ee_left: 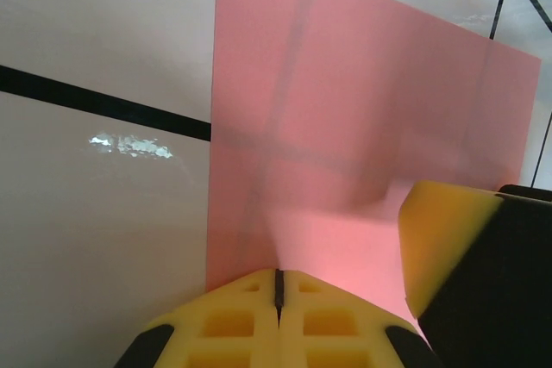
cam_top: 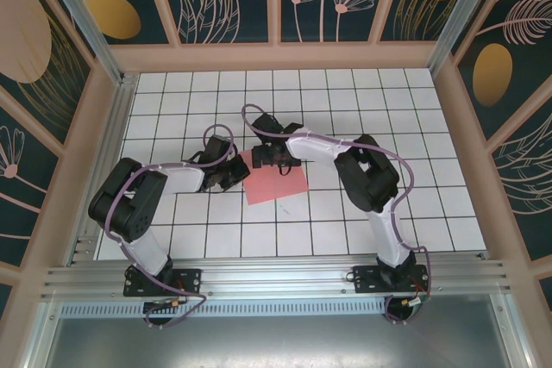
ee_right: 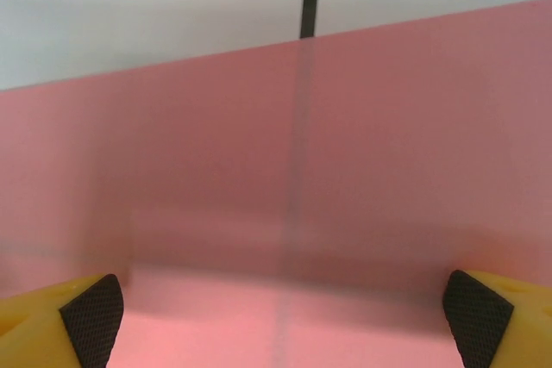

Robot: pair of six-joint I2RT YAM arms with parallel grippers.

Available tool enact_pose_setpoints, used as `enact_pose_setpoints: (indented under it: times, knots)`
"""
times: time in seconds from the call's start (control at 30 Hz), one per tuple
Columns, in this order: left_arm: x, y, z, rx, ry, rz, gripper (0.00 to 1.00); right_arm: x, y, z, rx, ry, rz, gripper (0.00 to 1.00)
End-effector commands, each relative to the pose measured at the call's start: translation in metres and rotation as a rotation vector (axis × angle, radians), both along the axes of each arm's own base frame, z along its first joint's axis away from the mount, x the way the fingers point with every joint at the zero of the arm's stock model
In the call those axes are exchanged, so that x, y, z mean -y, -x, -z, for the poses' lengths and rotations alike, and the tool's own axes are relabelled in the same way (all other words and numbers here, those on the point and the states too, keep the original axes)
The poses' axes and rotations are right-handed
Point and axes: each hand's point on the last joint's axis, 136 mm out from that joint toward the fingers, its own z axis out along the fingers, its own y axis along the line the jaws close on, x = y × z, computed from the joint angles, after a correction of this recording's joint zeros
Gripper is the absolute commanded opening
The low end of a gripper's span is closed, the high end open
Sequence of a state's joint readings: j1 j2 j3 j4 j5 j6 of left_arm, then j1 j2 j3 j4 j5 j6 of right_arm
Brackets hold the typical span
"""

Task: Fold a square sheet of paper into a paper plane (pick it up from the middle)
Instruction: First fold in half a square sheet of paper at the center of the table.

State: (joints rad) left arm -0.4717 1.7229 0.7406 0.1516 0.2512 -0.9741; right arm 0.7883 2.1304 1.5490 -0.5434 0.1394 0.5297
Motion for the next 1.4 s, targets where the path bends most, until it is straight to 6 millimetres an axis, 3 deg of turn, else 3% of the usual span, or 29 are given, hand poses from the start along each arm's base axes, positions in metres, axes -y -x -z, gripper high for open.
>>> enact_pose_setpoints:
  times: [0.0, 0.17, 0.33, 0.6, 0.77, 0.97, 1.1, 1.2, 1.37]
  knots:
    - [-0.01, 0.02, 0.025, -0.093, -0.047, -0.018, 0.04, 0.017, 0.012, 0.022, -0.048, 0.119, -0.019, 0.99]
    - [-0.004, 0.018, 0.019, -0.074, 0.004, -0.022, 0.03, 0.018, 0.023, 0.036, -0.084, 0.155, -0.062, 0.99]
    - [0.0, 0.018, 0.021, -0.076, 0.024, -0.013, 0.03, 0.009, 0.032, 0.038, -0.117, 0.115, -0.091, 0.87]
    - [-0.001, 0.02, 0.025, -0.084, 0.014, -0.007, 0.04, -0.016, 0.025, 0.006, -0.091, -0.053, -0.089, 0.78]
    - [0.001, 0.017, 0.022, -0.073, 0.022, -0.002, 0.04, -0.029, 0.031, -0.008, -0.13, -0.159, -0.127, 0.71]
    - [0.002, 0.015, 0.019, -0.063, 0.028, -0.008, 0.04, -0.038, 0.033, -0.023, -0.16, -0.3, -0.127, 0.55]
    - [0.002, 0.01, 0.006, -0.033, 0.04, -0.021, 0.06, -0.039, 0.028, -0.036, -0.158, -0.433, -0.103, 0.44]
    - [0.002, 0.002, -0.025, 0.042, 0.068, -0.035, 0.1, -0.038, 0.024, -0.047, -0.147, -0.55, -0.102, 0.32]
    - [-0.01, -0.002, -0.056, 0.11, 0.116, -0.072, 0.22, -0.031, 0.02, -0.073, -0.128, -0.758, -0.132, 0.26]
